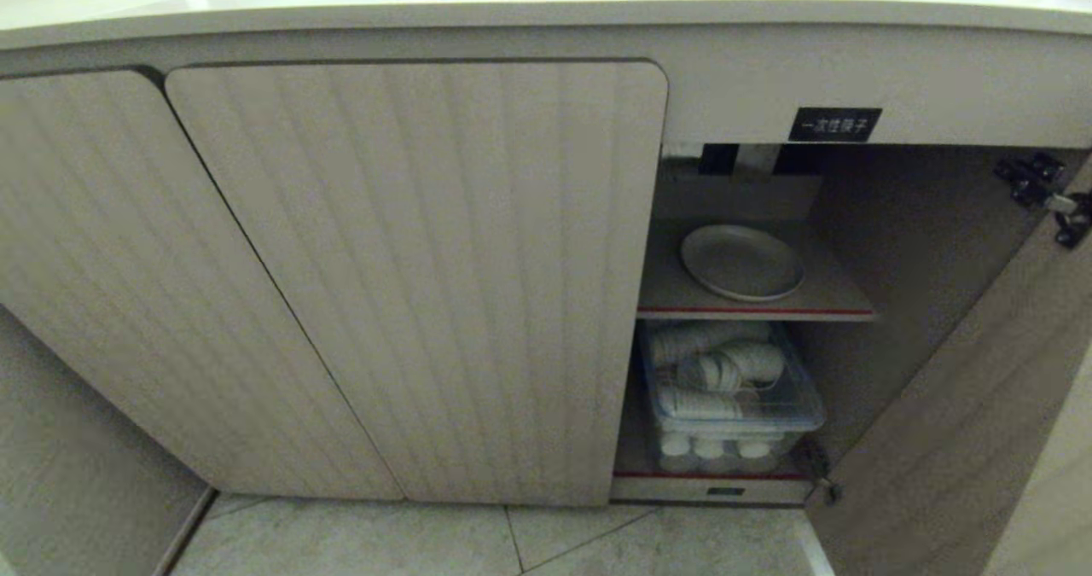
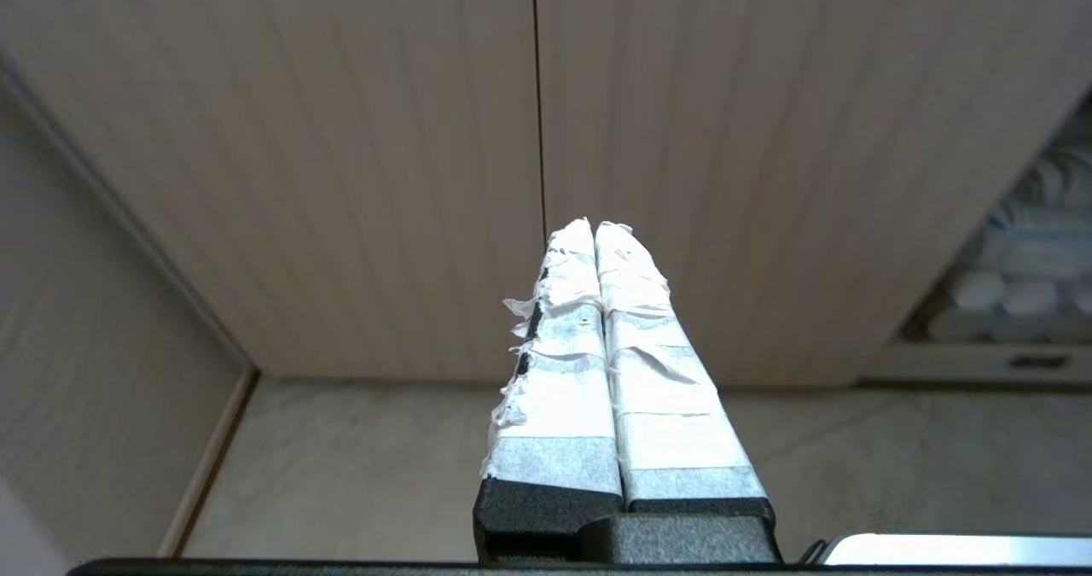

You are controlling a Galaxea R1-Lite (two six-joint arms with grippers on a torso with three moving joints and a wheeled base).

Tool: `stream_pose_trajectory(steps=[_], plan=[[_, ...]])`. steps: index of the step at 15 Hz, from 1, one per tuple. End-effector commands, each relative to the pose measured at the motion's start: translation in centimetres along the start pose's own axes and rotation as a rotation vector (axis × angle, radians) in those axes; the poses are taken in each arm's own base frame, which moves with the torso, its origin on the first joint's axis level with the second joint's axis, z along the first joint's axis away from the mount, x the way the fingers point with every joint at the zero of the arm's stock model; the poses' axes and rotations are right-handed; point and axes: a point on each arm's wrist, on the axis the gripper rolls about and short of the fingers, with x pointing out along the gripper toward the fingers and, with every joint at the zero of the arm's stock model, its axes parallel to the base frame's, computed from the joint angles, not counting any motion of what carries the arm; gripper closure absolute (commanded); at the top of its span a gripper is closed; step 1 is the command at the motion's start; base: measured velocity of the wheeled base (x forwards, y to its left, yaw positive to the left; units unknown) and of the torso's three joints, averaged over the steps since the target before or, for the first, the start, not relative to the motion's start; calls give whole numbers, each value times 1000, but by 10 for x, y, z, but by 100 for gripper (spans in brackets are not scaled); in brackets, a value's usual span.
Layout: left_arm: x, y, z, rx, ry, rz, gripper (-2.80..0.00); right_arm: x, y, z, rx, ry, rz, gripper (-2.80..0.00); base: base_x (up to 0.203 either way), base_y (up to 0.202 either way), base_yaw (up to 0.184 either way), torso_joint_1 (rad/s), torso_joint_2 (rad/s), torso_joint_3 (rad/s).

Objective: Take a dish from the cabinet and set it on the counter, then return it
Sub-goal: Take the plate from the cabinet

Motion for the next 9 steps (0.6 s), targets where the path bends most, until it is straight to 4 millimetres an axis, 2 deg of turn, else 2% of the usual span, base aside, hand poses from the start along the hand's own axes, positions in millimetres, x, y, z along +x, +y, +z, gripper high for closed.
stream_pose_trajectory(steps=[1,7,9], plan=[[0,0,0,0,-1,1,0,0,0,0,0,1,0,0,196,0,2,2,7,2],[0,0,0,-2,-1,0,0,0,0,0,0,1,0,0,185,0,2,2,1,3],[0,0,0,-3,-2,0,0,0,0,0,0,1,0,0,0,0,0,0,0,0]])
